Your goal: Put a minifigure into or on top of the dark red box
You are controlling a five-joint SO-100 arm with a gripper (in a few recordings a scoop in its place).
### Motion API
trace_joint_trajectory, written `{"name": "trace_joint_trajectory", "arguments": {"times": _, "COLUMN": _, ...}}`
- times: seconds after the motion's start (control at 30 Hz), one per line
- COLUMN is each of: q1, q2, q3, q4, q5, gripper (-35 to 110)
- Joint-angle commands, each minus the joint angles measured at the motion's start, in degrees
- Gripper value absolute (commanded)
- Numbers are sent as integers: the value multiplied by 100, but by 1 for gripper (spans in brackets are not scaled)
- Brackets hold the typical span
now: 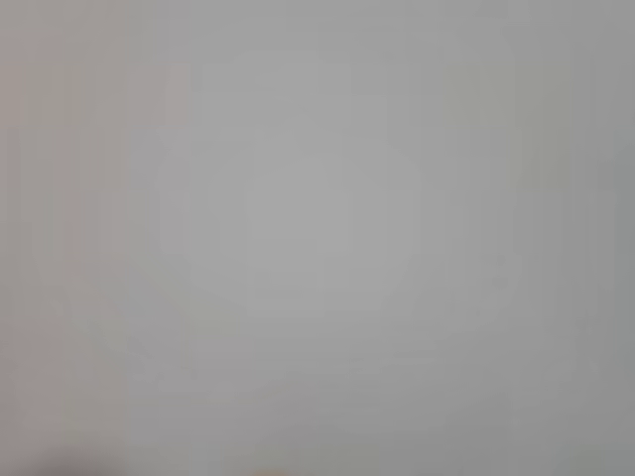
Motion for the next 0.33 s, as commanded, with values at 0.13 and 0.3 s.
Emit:
{"name": "trace_joint_trajectory", "arguments": {"times": 0.13, "q1": 44, "q2": 26, "q3": 123, "q4": -62, "q5": 167, "gripper": 0}}
{"name": "trace_joint_trajectory", "arguments": {"times": 0.3, "q1": 62, "q2": 26, "q3": 123, "q4": -62, "q5": 193, "gripper": 0}}
